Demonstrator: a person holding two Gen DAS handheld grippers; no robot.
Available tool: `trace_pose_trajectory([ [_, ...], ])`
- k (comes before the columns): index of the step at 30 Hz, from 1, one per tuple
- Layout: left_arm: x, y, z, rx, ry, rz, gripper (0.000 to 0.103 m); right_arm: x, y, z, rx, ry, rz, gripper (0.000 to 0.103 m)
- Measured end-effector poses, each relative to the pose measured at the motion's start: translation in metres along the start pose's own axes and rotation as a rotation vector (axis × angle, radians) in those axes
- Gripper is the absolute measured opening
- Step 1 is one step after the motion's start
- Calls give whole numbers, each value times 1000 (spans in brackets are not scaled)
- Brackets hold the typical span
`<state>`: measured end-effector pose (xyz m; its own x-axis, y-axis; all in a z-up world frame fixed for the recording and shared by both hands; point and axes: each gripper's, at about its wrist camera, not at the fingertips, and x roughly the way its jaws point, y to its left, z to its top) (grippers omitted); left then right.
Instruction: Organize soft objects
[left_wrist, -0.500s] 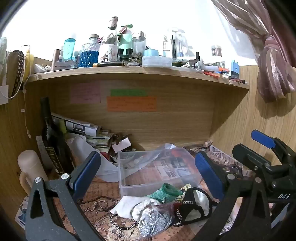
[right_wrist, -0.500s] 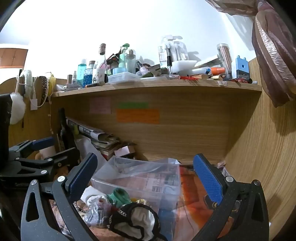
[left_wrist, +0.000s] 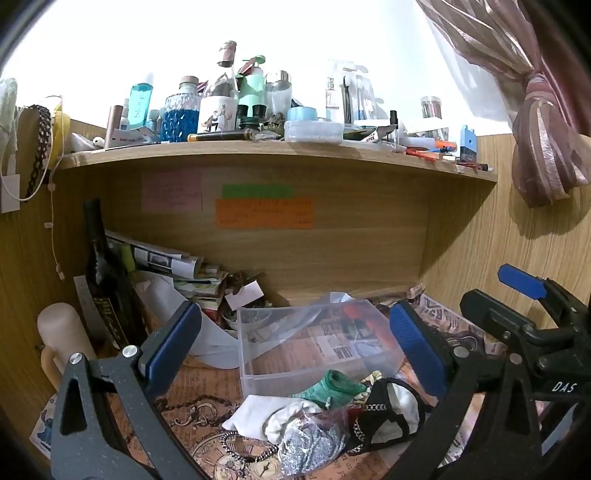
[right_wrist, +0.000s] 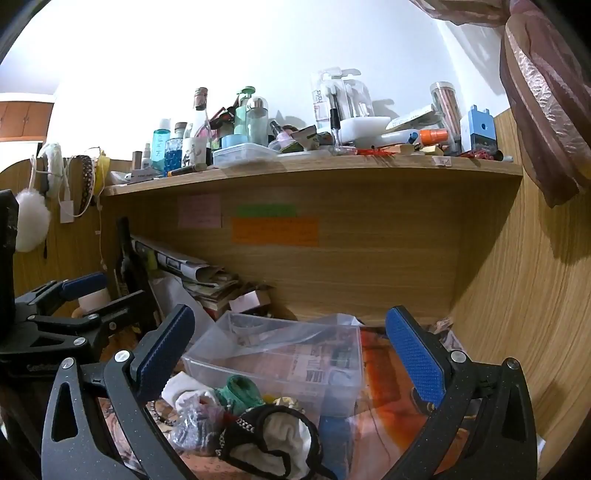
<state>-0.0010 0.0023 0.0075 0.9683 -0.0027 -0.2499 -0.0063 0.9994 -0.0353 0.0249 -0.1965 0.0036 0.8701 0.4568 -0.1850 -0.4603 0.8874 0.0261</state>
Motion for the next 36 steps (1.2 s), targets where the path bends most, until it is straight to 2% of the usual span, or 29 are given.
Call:
trace_pose_trajectory([
  [36, 1, -5, -4, 8, -13, -5, 103, 3, 0, -4, 18, 8, 6, 103],
])
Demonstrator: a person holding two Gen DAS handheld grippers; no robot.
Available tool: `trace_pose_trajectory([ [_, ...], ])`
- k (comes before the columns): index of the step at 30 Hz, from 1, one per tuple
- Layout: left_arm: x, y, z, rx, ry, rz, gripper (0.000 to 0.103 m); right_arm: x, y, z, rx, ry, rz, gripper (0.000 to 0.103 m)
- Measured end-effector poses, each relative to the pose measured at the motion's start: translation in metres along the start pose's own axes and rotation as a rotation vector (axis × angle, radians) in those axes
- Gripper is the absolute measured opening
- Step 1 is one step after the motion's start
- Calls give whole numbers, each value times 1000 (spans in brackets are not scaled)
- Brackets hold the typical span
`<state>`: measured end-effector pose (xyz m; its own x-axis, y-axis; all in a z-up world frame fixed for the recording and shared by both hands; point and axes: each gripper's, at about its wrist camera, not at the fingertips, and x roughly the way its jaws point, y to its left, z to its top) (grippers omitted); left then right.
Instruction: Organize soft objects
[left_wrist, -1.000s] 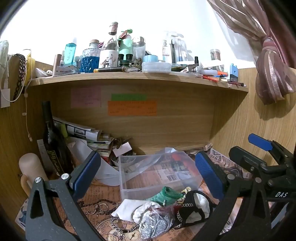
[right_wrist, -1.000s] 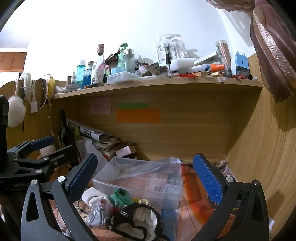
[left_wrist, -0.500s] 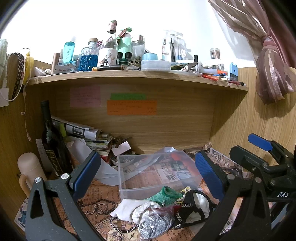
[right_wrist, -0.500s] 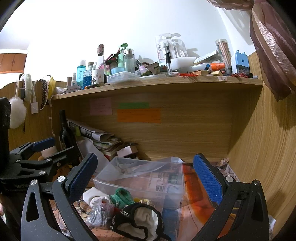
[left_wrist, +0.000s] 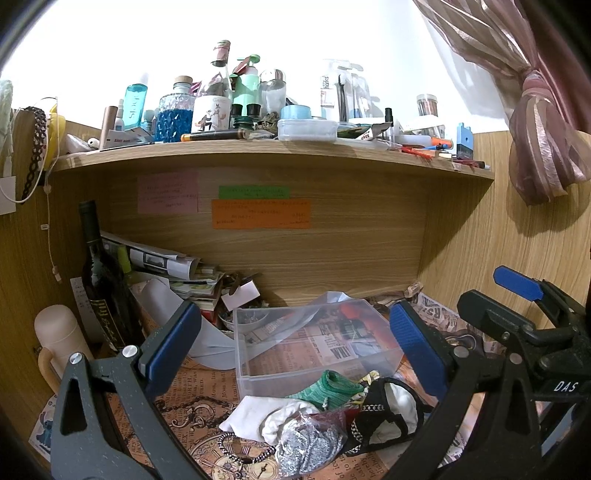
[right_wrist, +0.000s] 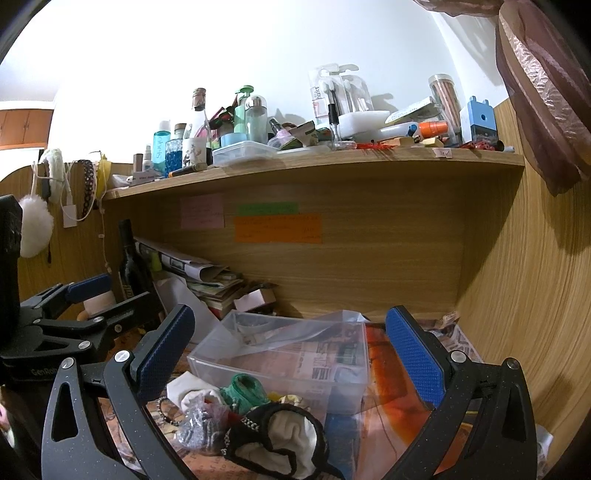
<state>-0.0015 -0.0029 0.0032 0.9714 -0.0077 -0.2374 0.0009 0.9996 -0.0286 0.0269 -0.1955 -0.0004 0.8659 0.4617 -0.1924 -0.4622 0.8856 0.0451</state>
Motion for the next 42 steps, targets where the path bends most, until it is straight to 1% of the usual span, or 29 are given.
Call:
trace_pose_trajectory([
  [42, -1, -2, 0, -3, 0, -8, 103, 0, 5, 0, 4, 4, 5, 103],
])
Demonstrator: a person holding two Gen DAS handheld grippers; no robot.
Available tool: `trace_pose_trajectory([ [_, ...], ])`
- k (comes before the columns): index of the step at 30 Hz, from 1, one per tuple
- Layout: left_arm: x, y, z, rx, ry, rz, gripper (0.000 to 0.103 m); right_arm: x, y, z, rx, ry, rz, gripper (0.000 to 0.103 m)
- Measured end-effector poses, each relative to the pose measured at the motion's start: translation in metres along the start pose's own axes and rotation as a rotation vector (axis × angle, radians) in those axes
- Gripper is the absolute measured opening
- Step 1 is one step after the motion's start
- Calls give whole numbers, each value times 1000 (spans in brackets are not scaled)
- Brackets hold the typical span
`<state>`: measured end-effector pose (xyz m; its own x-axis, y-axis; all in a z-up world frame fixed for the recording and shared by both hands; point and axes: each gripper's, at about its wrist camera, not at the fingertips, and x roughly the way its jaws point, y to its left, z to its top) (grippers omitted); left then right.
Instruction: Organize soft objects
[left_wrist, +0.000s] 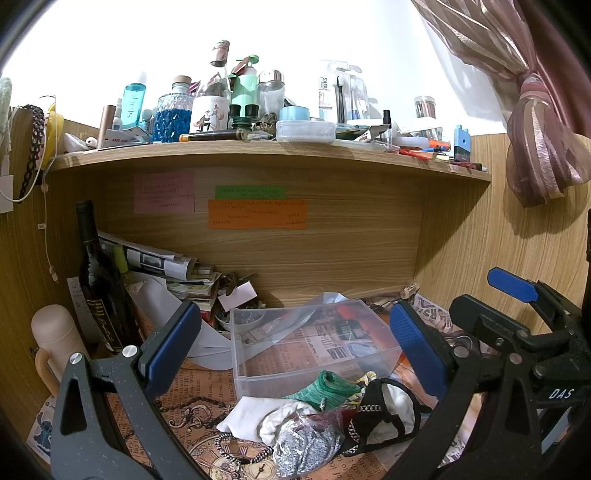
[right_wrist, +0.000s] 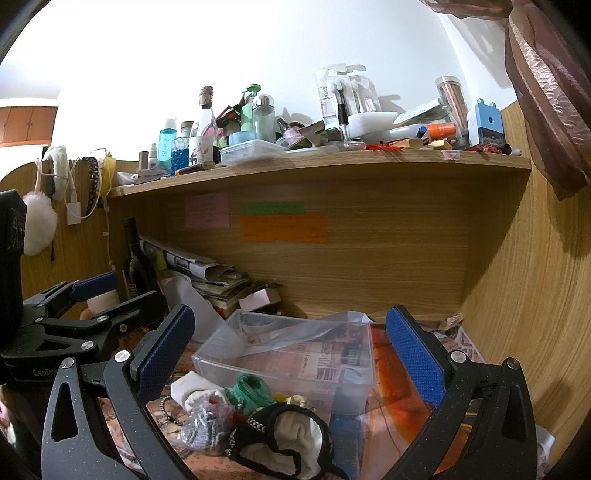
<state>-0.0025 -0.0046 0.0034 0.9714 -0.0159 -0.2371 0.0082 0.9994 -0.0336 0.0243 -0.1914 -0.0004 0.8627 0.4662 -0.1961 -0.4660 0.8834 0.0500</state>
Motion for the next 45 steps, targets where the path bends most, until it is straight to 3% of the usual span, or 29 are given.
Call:
trace_pose_trajectory([
  [9, 17, 13, -16, -5, 88, -7, 103, 15, -2, -14, 2, 62, -20, 103],
  [16, 38, 25, -48, -18, 217, -17, 103, 34, -20, -47, 40, 197, -1, 103],
  [23, 51, 22, -79, -24, 322, -53, 87, 44, -29, -75, 68, 316, 17, 101],
  [29, 59, 13, -96, -44, 381, -97, 80, 52, -34, -92, 104, 395, 48, 89],
  [34, 66, 6, -109, -45, 435, -113, 65, 56, -29, -96, 141, 424, 107, 75],
  [39, 70, 8, -121, -71, 472, -129, 64, 62, -13, -93, 131, 424, 182, 66],
  [45, 77, 3, -132, -65, 512, -156, 64, 79, -2, -102, 124, 482, 224, 45],
])
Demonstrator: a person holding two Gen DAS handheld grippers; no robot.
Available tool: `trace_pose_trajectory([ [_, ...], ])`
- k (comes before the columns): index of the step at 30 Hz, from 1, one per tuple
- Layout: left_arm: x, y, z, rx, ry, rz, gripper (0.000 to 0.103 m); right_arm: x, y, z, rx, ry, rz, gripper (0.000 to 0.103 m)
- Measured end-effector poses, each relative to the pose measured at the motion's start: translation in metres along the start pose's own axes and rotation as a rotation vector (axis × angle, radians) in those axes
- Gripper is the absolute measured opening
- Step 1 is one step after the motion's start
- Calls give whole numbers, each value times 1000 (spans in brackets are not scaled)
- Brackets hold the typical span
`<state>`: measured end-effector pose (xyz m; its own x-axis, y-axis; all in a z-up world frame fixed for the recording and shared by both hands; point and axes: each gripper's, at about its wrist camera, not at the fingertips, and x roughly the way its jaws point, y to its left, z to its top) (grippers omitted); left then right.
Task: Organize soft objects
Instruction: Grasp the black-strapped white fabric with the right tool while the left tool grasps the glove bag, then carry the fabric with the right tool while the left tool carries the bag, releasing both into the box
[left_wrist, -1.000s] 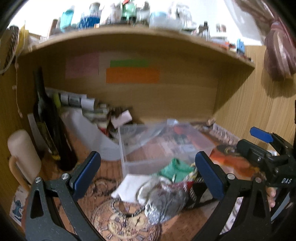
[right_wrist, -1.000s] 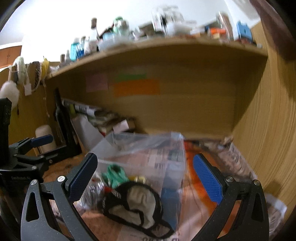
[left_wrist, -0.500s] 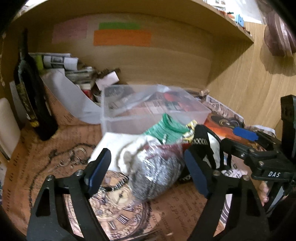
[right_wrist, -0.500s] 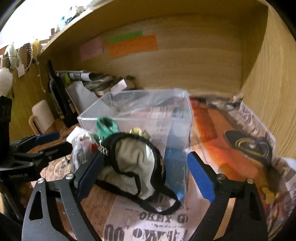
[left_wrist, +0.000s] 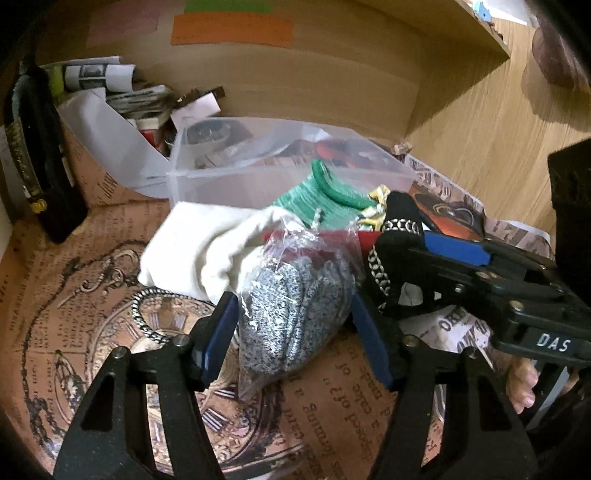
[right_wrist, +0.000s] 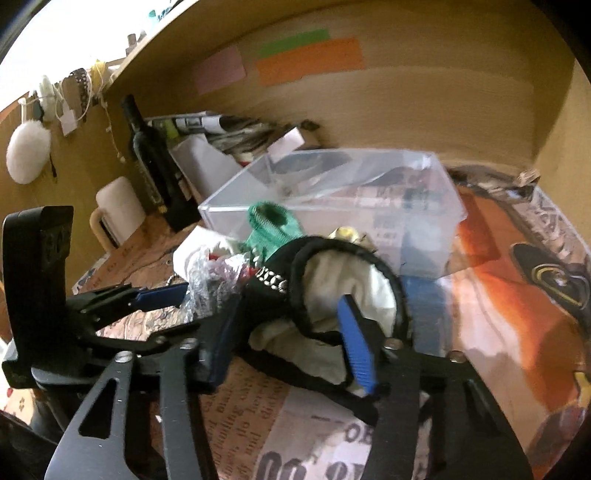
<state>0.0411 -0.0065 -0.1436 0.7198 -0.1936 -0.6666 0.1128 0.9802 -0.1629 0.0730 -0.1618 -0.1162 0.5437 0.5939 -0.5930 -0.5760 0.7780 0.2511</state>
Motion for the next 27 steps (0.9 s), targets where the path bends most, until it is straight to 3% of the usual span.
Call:
trace_pose_trajectory([
  [4, 5, 1, -1, -8, 4, -12, 59, 2, 0, 0, 11, 0, 8, 30],
  [6, 6, 1, -1, -7, 11, -28, 45, 0, 0, -1, 11, -5, 11, 25],
  [12, -1, 0, -4, 3, 2, -32, 32, -9, 1, -1, -6, -34, 3, 19],
  [27, -41, 5, 21, -11, -126, -40, 30, -53, -5, 13, 8, -160, -48, 15],
])
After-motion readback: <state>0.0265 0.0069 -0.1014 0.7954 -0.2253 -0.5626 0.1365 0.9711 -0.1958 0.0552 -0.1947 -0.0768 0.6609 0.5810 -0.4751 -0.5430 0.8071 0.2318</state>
